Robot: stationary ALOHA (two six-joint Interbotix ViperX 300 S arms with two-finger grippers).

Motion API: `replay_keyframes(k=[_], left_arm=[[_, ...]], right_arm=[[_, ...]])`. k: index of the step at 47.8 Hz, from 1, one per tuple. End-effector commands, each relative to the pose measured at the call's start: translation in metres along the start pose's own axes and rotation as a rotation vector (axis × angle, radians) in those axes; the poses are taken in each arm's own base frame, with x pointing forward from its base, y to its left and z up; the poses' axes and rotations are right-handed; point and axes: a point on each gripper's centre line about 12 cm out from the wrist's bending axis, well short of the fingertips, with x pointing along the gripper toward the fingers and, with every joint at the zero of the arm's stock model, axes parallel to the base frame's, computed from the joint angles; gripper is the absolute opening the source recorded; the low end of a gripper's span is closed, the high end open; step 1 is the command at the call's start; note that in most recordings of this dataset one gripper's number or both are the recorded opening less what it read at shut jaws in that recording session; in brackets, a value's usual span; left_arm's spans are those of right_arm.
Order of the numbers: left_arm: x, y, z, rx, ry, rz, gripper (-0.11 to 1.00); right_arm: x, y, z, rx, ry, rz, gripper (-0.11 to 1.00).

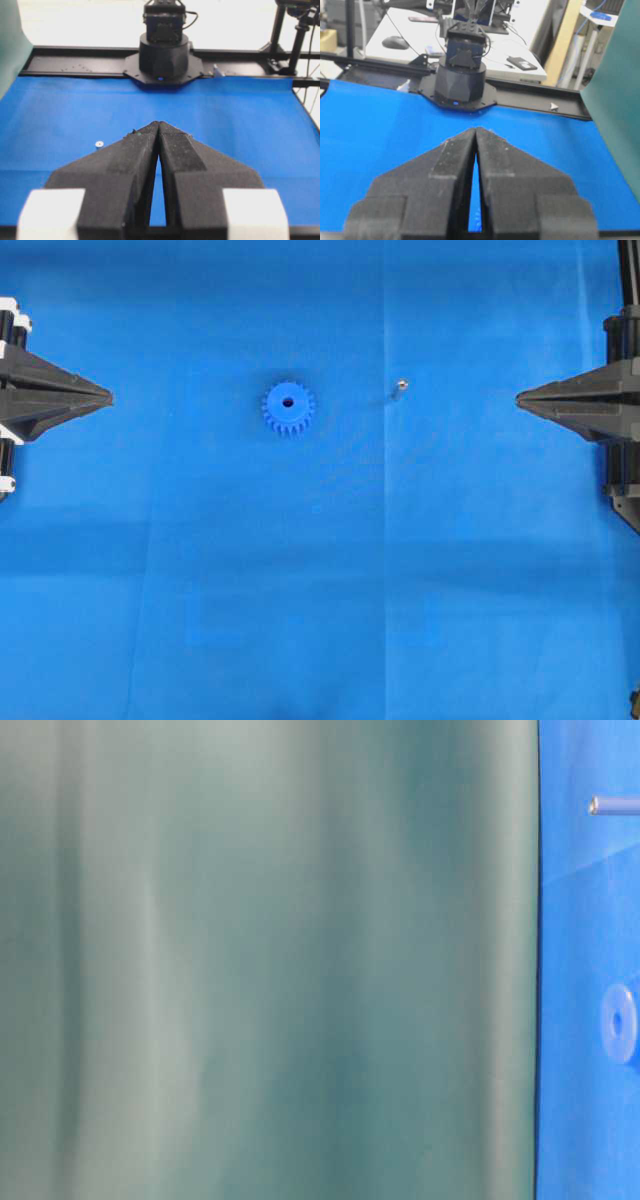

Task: Insert the shaft placed at a random location into the center hole of the small gear at another random location.
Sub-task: 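Move the right gripper over the silver shaft and close on it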

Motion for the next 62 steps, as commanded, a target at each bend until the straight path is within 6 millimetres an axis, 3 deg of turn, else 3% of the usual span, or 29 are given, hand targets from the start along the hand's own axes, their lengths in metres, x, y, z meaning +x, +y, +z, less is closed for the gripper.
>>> replay_keyframes(k=[1, 13, 25, 31, 42, 49, 62], left_arm=[[0.001, -0.001, 0.005, 0.009, -0.011, -0.003, 0.00], [-0.004, -0.001, 0.007, 0.006, -0.009, -0.003, 0.00], [-0.004, -0.001, 0.005, 0.004, -0.005, -0.003, 0.00], [-0.004, -0.001, 0.005, 0.000, -0.006, -0.003, 0.00], [-0.005, -0.001, 0.004, 0.000, -0.005, -0.003, 0.00], [-0.005, 0.000, 0.004, 0.000, -0.003, -0.002, 0.00], [-0.006, 0.000, 0.001, -0.001, 0.003, 0.001, 0.00]], right_arm=[[0.002, 0.000, 0.003, -0.012, -0.003, 0.000, 0.00], [0.006, -0.005, -0.005, -0.009, 0.031, -0.022, -0.06], [0.016, -0.029, -0.032, 0.006, 0.122, -0.135, -0.01], [0.025, -0.038, -0.051, 0.015, 0.173, -0.171, 0.18], [0.040, -0.057, -0.098, 0.046, 0.261, -0.245, 0.79], [0.051, -0.068, -0.131, 0.070, 0.317, -0.291, 0.68], [0.068, -0.078, -0.181, 0.089, 0.402, -0.332, 0.68]])
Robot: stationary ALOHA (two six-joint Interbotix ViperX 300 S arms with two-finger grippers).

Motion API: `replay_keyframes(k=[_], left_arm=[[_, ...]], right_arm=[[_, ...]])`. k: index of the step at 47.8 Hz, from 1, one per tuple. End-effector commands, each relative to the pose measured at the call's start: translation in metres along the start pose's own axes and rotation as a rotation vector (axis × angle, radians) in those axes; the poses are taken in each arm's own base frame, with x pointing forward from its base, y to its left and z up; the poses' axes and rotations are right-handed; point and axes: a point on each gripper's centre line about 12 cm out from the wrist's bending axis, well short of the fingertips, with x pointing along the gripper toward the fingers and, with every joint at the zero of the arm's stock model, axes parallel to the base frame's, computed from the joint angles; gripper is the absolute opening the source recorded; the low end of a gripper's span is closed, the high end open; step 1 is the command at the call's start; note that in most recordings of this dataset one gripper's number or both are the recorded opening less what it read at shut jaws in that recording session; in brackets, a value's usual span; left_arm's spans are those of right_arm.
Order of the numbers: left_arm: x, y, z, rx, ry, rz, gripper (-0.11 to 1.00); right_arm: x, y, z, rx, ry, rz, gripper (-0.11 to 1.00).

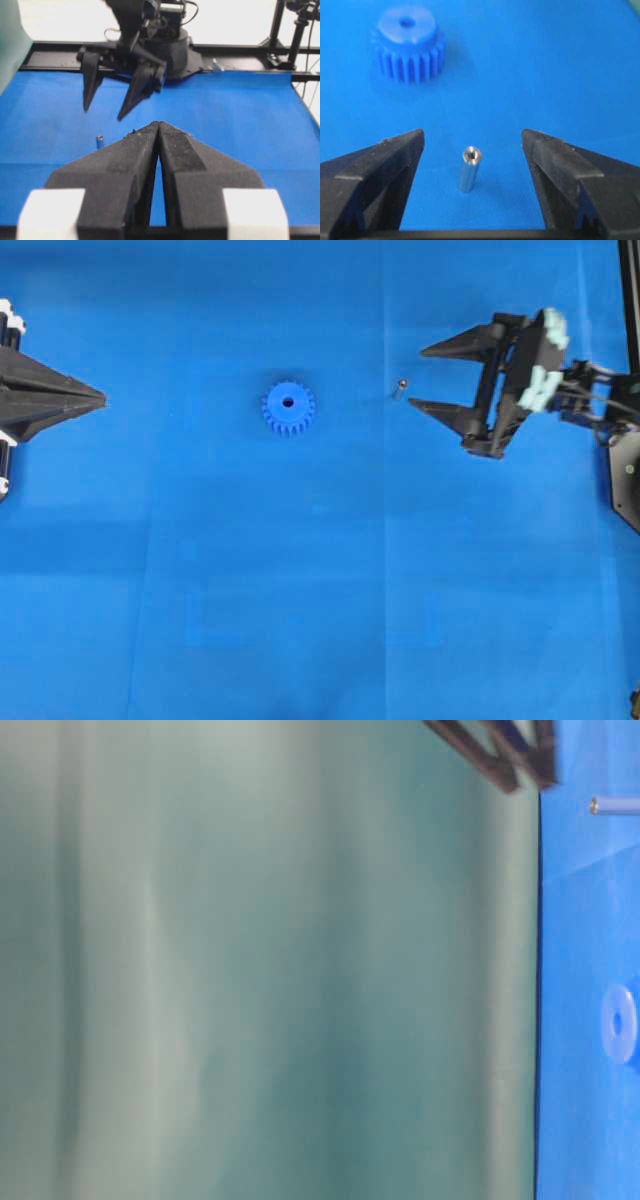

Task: Insert the shaft placed at a random location into the center hole of the small gear at another random location.
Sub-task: 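Move the right gripper over the silver shaft and close on it, then lift the silver shaft upward with the right gripper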

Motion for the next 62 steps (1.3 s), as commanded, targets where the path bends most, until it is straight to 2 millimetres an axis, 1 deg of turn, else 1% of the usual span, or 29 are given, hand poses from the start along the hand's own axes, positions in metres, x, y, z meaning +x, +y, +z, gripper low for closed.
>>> replay_keyframes(k=[1, 9, 12, 20, 25, 28, 39, 42, 56, 62], left_arm=[[0.001, 0.001, 0.004, -0.004, -0.012, 0.003, 0.00], [0.001, 0.001, 0.002, -0.003, -0.008, 0.003, 0.00], [0.001, 0.001, 0.002, -0.006, -0.006, 0.003, 0.00], [0.000, 0.001, 0.000, -0.006, 0.000, 0.003, 0.00], [0.000, 0.001, -0.001, -0.006, 0.000, 0.003, 0.00], [0.000, 0.001, 0.000, -0.006, -0.002, 0.003, 0.00], [0.000, 0.001, -0.001, -0.006, 0.000, 0.003, 0.00], [0.000, 0.001, -0.001, -0.006, 0.000, 0.003, 0.00], [0.000, 0.000, -0.003, -0.008, 0.012, 0.002, 0.00], [0.000, 0.001, -0.004, -0.007, 0.014, 0.004, 0.00]], right_arm=[[0.012, -0.002, -0.002, 0.007, -0.013, -0.014, 0.68], [0.027, -0.003, -0.014, 0.010, 0.022, -0.026, 0.68], [0.030, -0.003, -0.016, 0.012, 0.028, -0.028, 0.68], [0.031, -0.003, -0.015, 0.012, 0.025, -0.028, 0.66], [0.031, -0.002, -0.016, 0.011, 0.025, -0.025, 0.61], [0.031, -0.001, -0.016, 0.010, 0.025, -0.023, 0.54], [0.031, 0.002, -0.015, 0.003, 0.023, -0.010, 0.11], [0.031, 0.002, -0.016, 0.002, 0.024, -0.009, 0.05], [0.031, 0.003, -0.013, 0.002, 0.021, -0.008, 0.04], [0.026, 0.004, 0.002, 0.007, 0.011, -0.001, 0.04]])
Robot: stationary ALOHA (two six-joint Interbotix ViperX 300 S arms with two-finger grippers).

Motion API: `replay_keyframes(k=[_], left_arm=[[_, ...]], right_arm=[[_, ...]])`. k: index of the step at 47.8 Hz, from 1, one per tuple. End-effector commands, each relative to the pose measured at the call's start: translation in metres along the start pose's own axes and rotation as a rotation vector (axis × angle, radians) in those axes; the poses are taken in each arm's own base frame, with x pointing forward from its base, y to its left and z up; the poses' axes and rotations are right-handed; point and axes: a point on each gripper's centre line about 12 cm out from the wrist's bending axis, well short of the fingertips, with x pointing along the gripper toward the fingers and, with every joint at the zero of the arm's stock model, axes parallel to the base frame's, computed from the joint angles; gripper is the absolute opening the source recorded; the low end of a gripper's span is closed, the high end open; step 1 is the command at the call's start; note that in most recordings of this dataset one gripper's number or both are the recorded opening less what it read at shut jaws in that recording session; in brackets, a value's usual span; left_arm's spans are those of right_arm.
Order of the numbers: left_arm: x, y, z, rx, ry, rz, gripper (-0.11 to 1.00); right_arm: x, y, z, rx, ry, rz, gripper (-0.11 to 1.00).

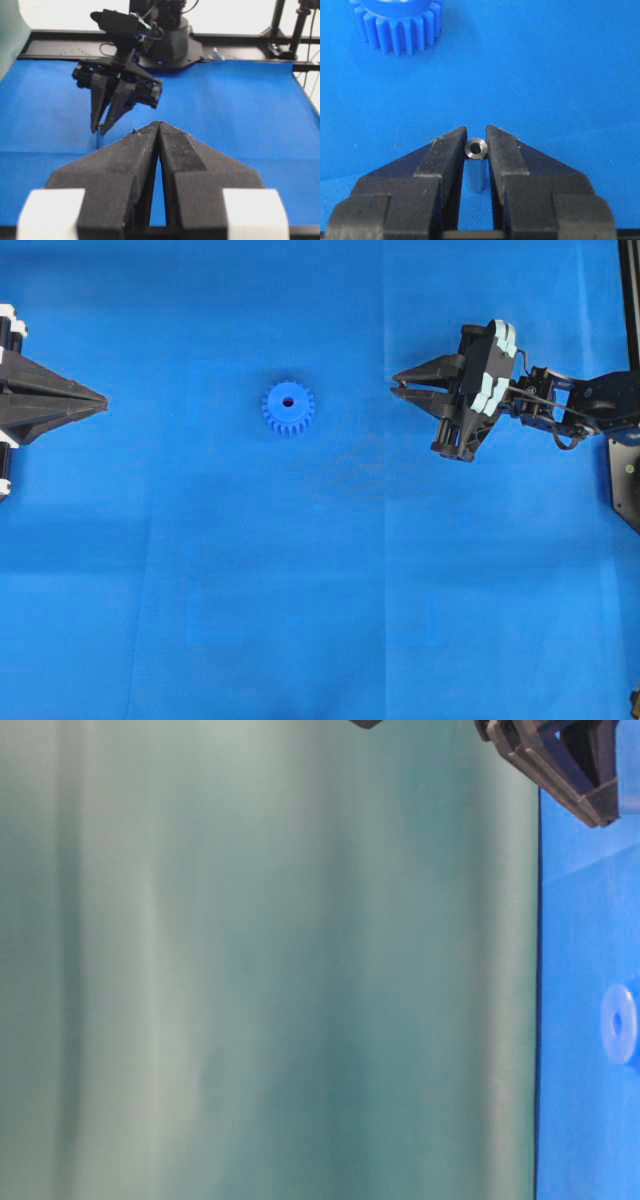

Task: Insert the shaft placed at a random location into the center hole of the small gear at another random location.
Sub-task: 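Lift the silver shaft upward with the right gripper, then carry the shaft left with the right gripper over the blue gear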

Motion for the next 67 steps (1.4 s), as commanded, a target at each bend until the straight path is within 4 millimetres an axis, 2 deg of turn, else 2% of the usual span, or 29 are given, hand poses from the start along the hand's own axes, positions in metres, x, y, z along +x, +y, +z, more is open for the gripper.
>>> replay_keyframes(k=[1, 20, 27, 35, 43, 51, 67], left_arm=[[0.001, 0.000, 0.003, -0.001, -0.008, 0.001, 0.00], [0.001, 0.000, 0.004, -0.001, -0.009, 0.001, 0.00], [0.001, 0.000, 0.003, -0.001, -0.008, 0.001, 0.00], [0.001, 0.000, 0.003, -0.001, -0.008, 0.001, 0.00], [0.001, 0.000, 0.003, -0.001, -0.008, 0.001, 0.00], [0.001, 0.000, 0.002, -0.001, -0.003, 0.002, 0.00], [0.001, 0.000, 0.002, -0.002, -0.005, 0.000, 0.00]], right_arm=[[-0.004, 0.002, 0.023, 0.004, -0.053, 0.010, 0.04], [-0.035, 0.009, 0.085, 0.008, -0.088, 0.044, 0.04], [-0.043, 0.009, 0.091, -0.001, -0.092, 0.048, 0.04], [-0.041, 0.010, 0.090, -0.002, -0.083, 0.048, 0.04], [-0.034, 0.012, 0.092, -0.004, -0.077, 0.052, 0.04], [-0.020, 0.024, 0.097, -0.015, -0.075, 0.080, 0.04], [0.031, 0.046, 0.117, -0.029, -0.076, 0.115, 0.04]])
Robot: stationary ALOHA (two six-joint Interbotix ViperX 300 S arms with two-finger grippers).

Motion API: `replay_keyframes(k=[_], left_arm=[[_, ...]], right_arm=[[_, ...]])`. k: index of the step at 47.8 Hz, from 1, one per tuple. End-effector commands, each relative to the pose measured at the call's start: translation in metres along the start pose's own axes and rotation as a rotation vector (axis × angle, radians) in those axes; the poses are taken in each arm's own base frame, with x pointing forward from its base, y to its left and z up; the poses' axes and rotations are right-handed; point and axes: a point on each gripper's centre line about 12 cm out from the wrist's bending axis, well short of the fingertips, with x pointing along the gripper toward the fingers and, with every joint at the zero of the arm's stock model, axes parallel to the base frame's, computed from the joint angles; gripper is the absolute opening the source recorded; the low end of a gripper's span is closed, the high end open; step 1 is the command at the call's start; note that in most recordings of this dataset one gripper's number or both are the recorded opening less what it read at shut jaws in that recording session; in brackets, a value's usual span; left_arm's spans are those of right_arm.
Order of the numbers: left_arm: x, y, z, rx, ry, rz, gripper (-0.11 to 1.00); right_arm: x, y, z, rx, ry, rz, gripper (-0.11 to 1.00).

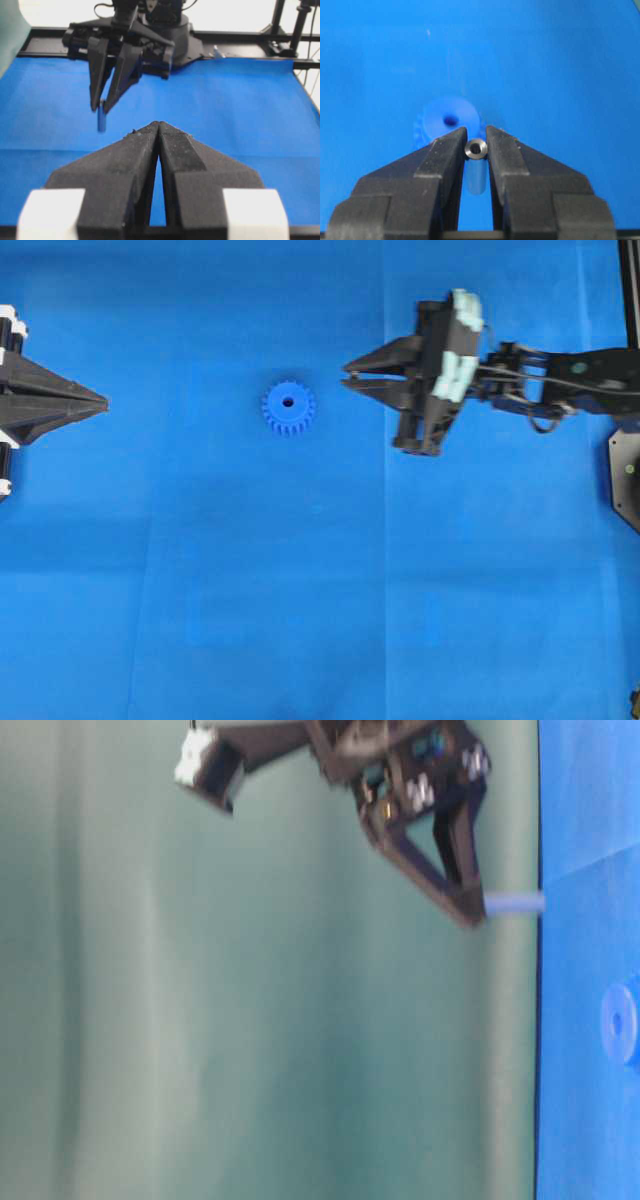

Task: Insert the shaft placed at a random location into the center hole of the small gear at another random location.
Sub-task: 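Carry the shaft left with the right gripper over the blue gear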

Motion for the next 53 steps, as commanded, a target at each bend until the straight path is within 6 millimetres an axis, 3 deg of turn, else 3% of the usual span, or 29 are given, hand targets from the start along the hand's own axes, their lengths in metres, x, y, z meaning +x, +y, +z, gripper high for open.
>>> replay_keyframes(k=[1, 16, 43, 53], left_arm=[[0.001, 0.000, 0.004, -0.003, -0.011, 0.002, 0.00], [0.001, 0.000, 0.004, -0.003, -0.011, 0.002, 0.00], [0.001, 0.000, 0.003, -0.003, -0.009, 0.002, 0.00], [0.001, 0.000, 0.003, -0.003, -0.009, 0.002, 0.00]], right_arm=[[0.013, 0.004, 0.018, -0.003, -0.042, 0.009, 0.04], [0.044, 0.016, 0.026, -0.011, -0.052, 0.031, 0.04], [0.059, 0.018, 0.030, -0.013, -0.059, 0.032, 0.04], [0.064, 0.017, 0.023, -0.016, -0.046, 0.030, 0.04]])
